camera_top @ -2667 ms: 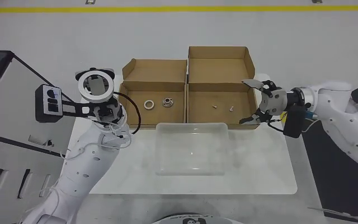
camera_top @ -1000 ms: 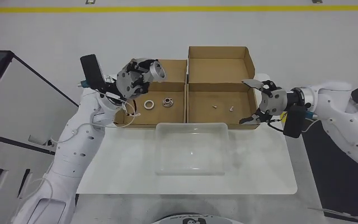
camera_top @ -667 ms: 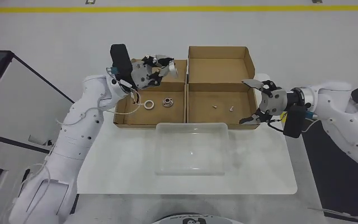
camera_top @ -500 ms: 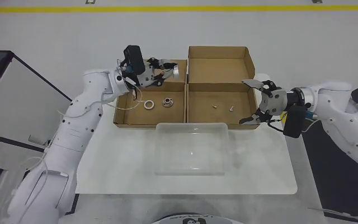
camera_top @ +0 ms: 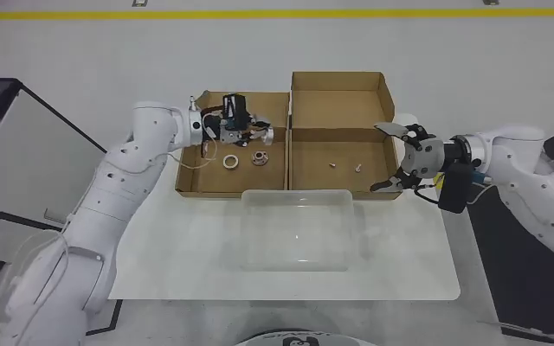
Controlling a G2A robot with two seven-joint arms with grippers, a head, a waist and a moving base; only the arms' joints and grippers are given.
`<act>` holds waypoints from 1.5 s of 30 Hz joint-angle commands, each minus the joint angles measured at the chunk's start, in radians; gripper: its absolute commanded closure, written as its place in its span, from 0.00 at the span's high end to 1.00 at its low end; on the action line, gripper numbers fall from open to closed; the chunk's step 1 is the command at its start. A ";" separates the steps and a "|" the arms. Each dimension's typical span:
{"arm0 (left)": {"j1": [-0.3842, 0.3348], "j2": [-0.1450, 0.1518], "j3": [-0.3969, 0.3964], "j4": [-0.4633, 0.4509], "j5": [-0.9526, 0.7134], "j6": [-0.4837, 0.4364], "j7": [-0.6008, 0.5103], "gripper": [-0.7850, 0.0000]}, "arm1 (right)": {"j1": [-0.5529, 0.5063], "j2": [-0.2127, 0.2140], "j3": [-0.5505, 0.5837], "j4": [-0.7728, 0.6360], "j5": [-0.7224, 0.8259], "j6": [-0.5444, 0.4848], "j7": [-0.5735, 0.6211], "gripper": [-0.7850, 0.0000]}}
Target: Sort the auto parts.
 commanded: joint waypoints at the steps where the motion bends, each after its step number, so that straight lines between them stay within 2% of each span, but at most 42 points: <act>1: -0.004 -0.002 0.014 0.004 0.005 -0.002 0.003 0.00 | 0.000 0.000 0.000 0.000 0.000 0.000 0.000 1.00; 9: -0.008 -0.003 0.065 0.030 0.069 0.013 -0.032 0.00 | 0.000 0.000 0.000 0.000 0.000 0.000 0.000 1.00; 15: -0.017 0.013 0.103 0.038 0.197 0.000 -0.051 0.00 | 0.000 0.000 0.000 0.000 0.000 0.000 0.000 1.00; 21: -0.058 0.027 0.175 0.041 0.367 0.001 0.007 0.00 | 0.000 0.000 0.000 0.000 0.000 0.000 0.000 1.00; 25: -0.091 0.026 0.235 0.086 0.434 0.007 0.085 0.00 | 0.000 0.000 0.000 0.000 0.000 0.000 0.000 1.00; 34: -0.129 -0.013 0.346 0.225 0.453 0.088 0.169 0.00 | 0.000 0.000 0.000 0.000 0.000 0.000 0.000 1.00; 39: -0.150 -0.045 0.393 0.289 0.447 0.147 0.185 0.00 | 0.000 0.000 0.000 0.000 0.000 0.000 0.000 1.00; 45: -0.179 -0.089 0.445 0.379 0.436 0.175 0.196 0.00 | 0.000 0.000 0.000 0.000 0.000 0.000 0.000 1.00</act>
